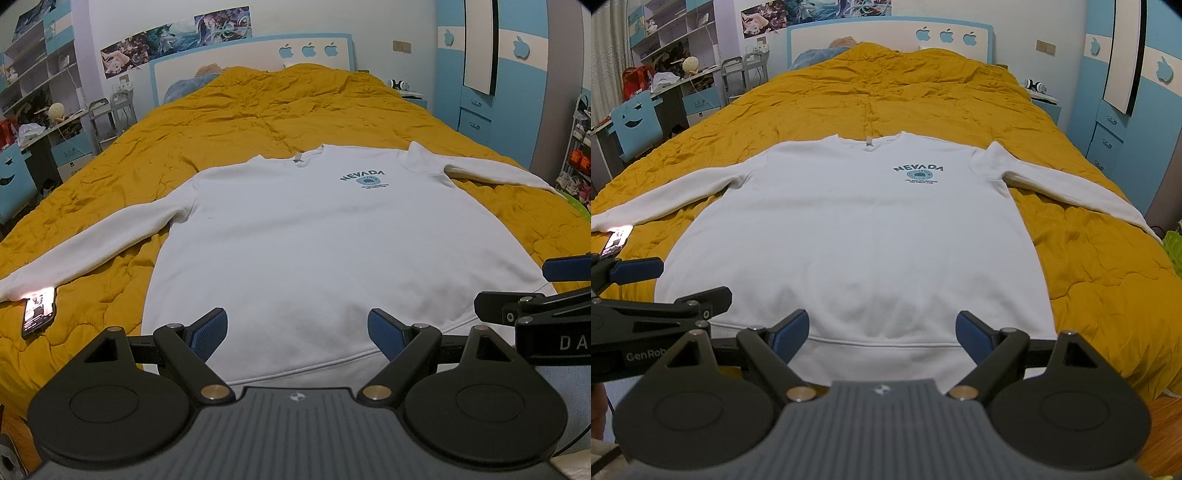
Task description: Fold small clothes
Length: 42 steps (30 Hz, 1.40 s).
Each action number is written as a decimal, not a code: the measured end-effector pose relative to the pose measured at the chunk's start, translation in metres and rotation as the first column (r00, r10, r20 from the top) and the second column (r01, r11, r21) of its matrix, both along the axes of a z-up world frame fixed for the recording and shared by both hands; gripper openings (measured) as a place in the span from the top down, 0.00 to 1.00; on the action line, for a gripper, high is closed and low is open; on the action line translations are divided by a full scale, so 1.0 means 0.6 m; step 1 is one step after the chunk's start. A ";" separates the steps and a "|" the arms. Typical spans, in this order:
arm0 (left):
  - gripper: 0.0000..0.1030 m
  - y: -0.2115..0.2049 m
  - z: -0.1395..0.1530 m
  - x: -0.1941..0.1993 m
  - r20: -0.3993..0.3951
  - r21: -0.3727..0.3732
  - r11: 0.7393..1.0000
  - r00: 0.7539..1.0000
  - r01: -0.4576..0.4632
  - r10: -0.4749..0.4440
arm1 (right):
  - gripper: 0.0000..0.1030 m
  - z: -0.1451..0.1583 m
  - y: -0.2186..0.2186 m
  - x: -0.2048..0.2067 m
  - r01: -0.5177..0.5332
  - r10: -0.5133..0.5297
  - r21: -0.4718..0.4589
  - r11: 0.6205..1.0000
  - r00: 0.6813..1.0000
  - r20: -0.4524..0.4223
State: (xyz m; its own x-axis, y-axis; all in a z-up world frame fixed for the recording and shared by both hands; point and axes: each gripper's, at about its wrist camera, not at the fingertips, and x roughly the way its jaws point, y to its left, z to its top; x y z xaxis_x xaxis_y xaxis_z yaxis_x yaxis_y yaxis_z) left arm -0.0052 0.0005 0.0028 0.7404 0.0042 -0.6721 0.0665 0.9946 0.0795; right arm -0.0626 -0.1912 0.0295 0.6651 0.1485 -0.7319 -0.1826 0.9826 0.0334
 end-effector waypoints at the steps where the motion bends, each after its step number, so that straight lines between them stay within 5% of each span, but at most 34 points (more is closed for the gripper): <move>1: 0.03 0.000 0.000 0.000 0.000 0.000 1.000 1.000 0.000 0.000 | 0.20 0.000 0.000 0.000 0.000 0.000 0.000 1.000 1.000 0.000; 42: 0.03 0.001 0.001 0.006 -0.004 0.000 1.000 1.000 0.005 -0.005 | 0.20 -0.002 0.005 -0.001 -0.007 0.007 -0.001 1.000 1.000 -0.002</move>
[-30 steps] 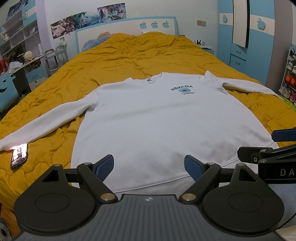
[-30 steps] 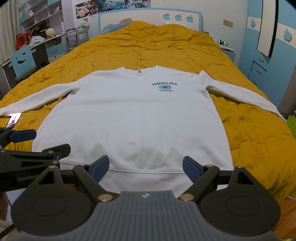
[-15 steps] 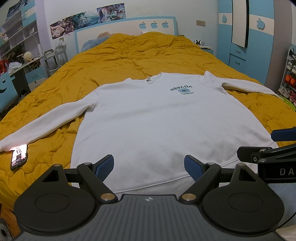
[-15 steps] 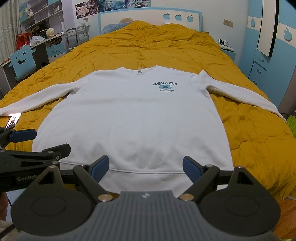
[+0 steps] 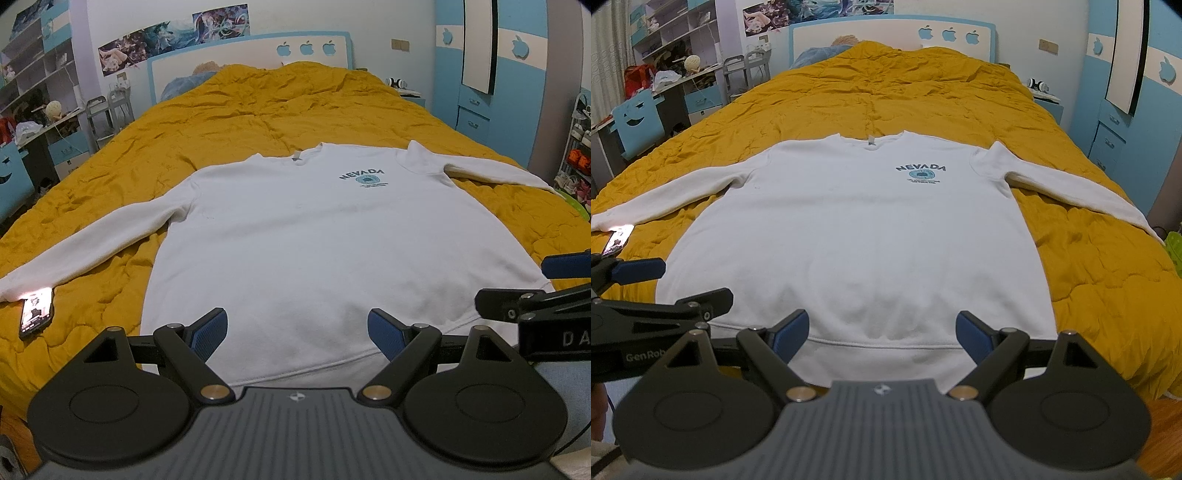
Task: Fold small clothes
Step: 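Grasp the sweatshirt sleeve cuff nearest the left tool with the left tool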
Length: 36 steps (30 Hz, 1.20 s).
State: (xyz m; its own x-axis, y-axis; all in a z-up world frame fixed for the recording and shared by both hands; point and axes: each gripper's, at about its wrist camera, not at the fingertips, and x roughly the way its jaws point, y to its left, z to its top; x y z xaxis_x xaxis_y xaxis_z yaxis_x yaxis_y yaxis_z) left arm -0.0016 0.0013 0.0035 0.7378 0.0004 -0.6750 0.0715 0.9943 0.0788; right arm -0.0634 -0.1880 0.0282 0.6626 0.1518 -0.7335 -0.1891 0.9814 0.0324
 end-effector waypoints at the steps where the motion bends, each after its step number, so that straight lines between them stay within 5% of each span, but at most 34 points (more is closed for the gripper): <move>1: 0.03 0.002 0.001 0.003 0.005 0.001 1.000 1.000 -0.002 0.002 | 0.20 0.000 0.001 0.002 0.001 -0.001 0.000 1.000 1.000 0.002; 10: 0.11 0.093 0.019 0.053 0.053 -0.080 0.995 0.997 -0.059 0.063 | 0.20 0.021 -0.014 0.042 -0.005 0.000 0.046 0.999 0.995 0.097; 14: 0.11 0.193 0.027 0.077 0.068 -0.126 0.976 0.980 -0.180 0.189 | 0.20 0.028 -0.004 0.074 -0.068 0.059 0.054 0.996 0.987 0.151; 17: 0.11 0.295 0.033 0.084 0.076 -0.145 0.940 0.943 -0.310 0.323 | 0.20 0.031 0.012 0.107 -0.128 0.115 0.064 0.990 0.977 0.178; 23: 0.10 0.543 0.022 0.071 0.116 -0.212 0.789 0.787 -0.576 0.606 | 0.20 0.032 0.048 0.176 -0.179 0.165 0.058 0.982 0.968 0.189; 27: 0.10 0.666 -0.011 0.061 0.059 -0.266 0.658 0.669 -0.705 0.741 | 0.21 0.022 0.081 0.223 -0.166 0.159 0.029 0.986 0.974 0.164; 32: 0.22 0.756 -0.054 0.057 -0.055 -0.480 0.523 0.620 -0.704 0.783 | 0.27 0.012 0.128 0.256 -0.197 0.195 0.006 0.980 0.972 0.130; 36: 0.43 0.782 -0.079 0.062 -0.079 -0.553 0.467 0.601 -0.690 0.795 | 0.47 0.006 0.158 0.285 -0.210 0.210 -0.010 0.978 0.971 0.115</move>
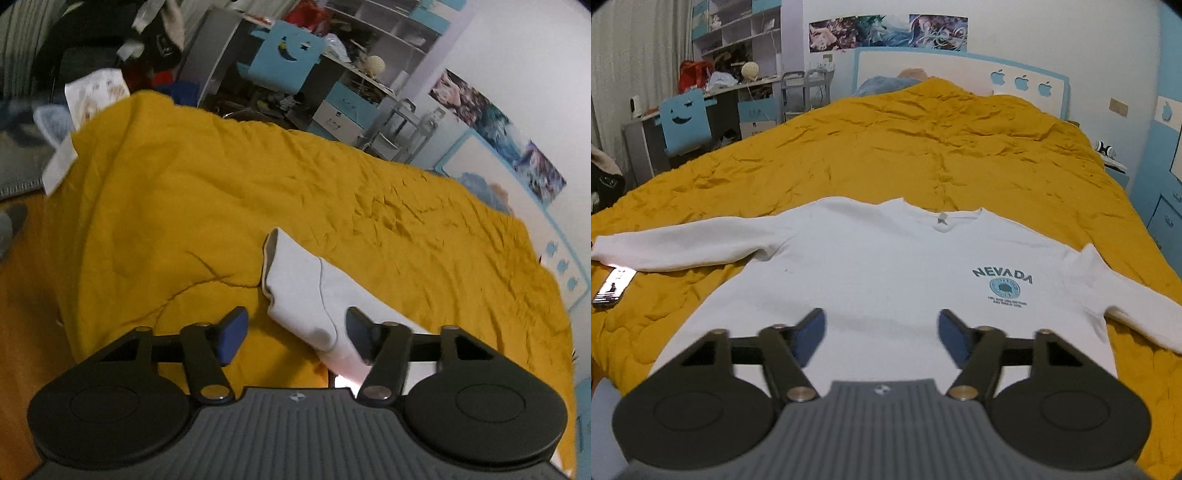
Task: Fold small clothes
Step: 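Grasp the sweatshirt sleeve cuff nearest the left tool with the left tool, then carry the held sleeve across the shirt front and open the left tool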
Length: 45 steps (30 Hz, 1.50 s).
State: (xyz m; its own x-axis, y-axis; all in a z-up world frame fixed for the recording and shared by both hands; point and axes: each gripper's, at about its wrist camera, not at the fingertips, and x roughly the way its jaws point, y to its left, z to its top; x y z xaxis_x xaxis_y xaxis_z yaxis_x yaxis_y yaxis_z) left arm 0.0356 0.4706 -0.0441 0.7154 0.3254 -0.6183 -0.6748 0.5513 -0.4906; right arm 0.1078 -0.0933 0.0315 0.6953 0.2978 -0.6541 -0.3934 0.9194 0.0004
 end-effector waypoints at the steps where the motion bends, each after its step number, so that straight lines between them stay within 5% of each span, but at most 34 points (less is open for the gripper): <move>1: 0.51 0.003 -0.002 0.002 0.012 -0.003 1.000 1.000 -0.003 0.003 | 0.48 -0.001 0.004 0.007 -0.001 0.001 -0.004 1.000 1.000 0.000; 2: 0.58 0.007 -0.004 0.004 0.025 -0.004 1.000 1.000 0.004 -0.004 | 0.48 -0.001 0.008 0.016 0.000 0.000 -0.008 1.000 1.000 0.000; 4: 0.92 0.006 -0.006 0.019 0.033 -0.011 1.000 0.999 0.024 -0.024 | 0.48 -0.005 0.013 0.030 0.005 -0.005 -0.016 1.000 1.000 -0.003; 11: 0.94 -0.062 0.083 0.055 0.090 0.178 0.982 0.993 0.062 -0.079 | 0.53 -0.017 0.004 0.077 0.038 -0.039 -0.026 0.999 0.999 -0.030; 15: 0.94 -0.141 0.174 0.108 0.133 0.309 0.939 0.971 0.150 -0.199 | 0.59 -0.023 -0.017 0.107 0.080 -0.081 -0.018 0.997 0.995 -0.059; 20: 0.94 -0.271 0.264 0.212 0.153 0.410 0.864 0.912 0.293 -0.382 | 0.61 -0.025 -0.045 0.133 0.094 -0.092 0.025 0.995 0.993 -0.078; 24: 0.94 -0.408 0.314 0.283 0.178 0.469 0.783 0.824 0.410 -0.538 | 0.61 -0.016 -0.075 0.154 0.092 -0.090 0.032 0.995 0.994 -0.056; 30: 0.94 -0.597 0.289 0.348 0.143 0.468 0.635 0.657 0.614 -0.740 | 0.61 0.011 -0.141 0.191 0.130 -0.130 0.040 0.991 0.992 -0.004; 33: 0.94 -0.669 0.228 0.375 0.072 0.435 0.561 0.594 0.705 -0.802 | 0.61 0.012 -0.174 0.207 0.159 -0.159 0.026 0.987 0.987 0.000; 41: 0.94 -0.790 0.005 0.410 -0.107 0.191 0.403 0.427 0.895 -0.898 | 0.61 -0.034 -0.238 0.224 0.245 -0.243 0.023 0.969 0.968 -0.067; 45: 0.88 -0.811 -0.041 0.415 -0.126 0.063 0.372 0.378 0.926 -0.917 | 0.61 -0.064 -0.251 0.221 0.271 -0.267 0.018 0.962 0.957 -0.111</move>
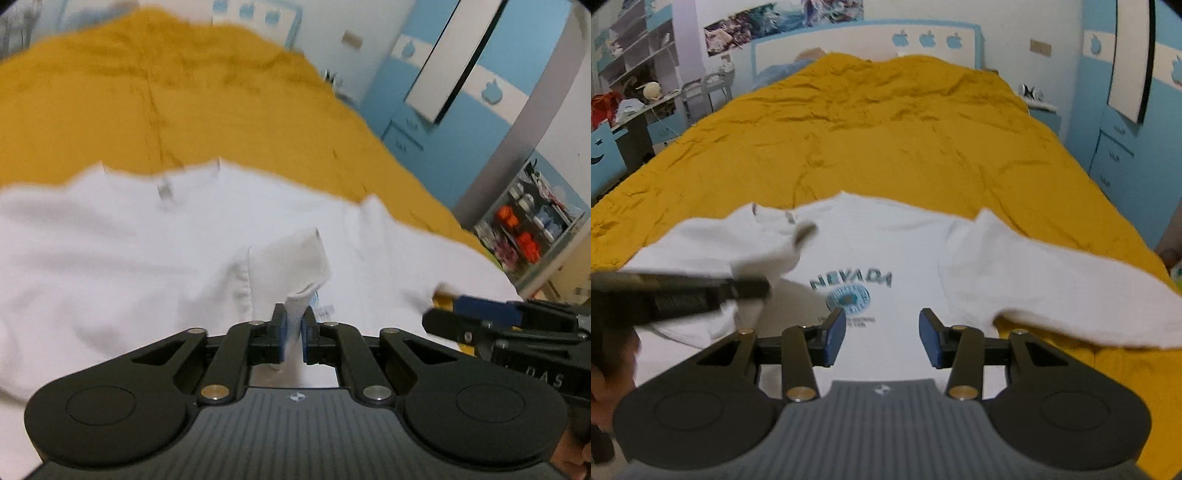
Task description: Fold small clothes
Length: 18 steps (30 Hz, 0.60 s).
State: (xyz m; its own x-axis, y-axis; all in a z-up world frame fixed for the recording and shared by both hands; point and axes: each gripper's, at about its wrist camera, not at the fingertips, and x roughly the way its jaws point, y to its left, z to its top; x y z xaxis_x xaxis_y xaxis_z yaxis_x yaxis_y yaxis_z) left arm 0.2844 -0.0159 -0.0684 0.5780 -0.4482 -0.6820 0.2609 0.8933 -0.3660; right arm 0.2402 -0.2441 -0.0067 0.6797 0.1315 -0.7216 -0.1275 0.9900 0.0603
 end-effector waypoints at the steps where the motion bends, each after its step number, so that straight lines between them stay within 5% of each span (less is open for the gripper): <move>1: 0.81 -0.004 -0.002 0.006 -0.022 -0.011 1.000 1.000 0.003 -0.003 | 0.61 -0.005 -0.002 0.000 0.006 -0.006 0.003 1.000 1.000 -0.008; 4: 0.60 0.008 0.007 0.012 -0.059 -0.055 0.998 0.998 0.031 -0.034 | 0.60 -0.018 -0.006 0.000 0.017 -0.017 0.014 1.000 1.000 -0.020; 7: 0.49 0.038 0.038 -0.005 -0.009 -0.094 0.995 1.000 0.016 -0.017 | 0.60 -0.022 -0.003 0.000 0.017 -0.017 0.020 1.000 0.999 -0.027; 11: 0.47 0.094 0.084 -0.036 0.070 -0.130 0.989 0.994 -0.075 0.085 | 0.53 -0.021 0.001 0.003 0.020 -0.019 0.064 0.998 0.999 -0.027; 18: 0.47 0.201 0.073 -0.048 0.118 0.023 0.948 0.942 -0.319 0.314 | 0.50 -0.047 0.010 0.036 0.045 -0.023 0.232 0.972 0.995 -0.096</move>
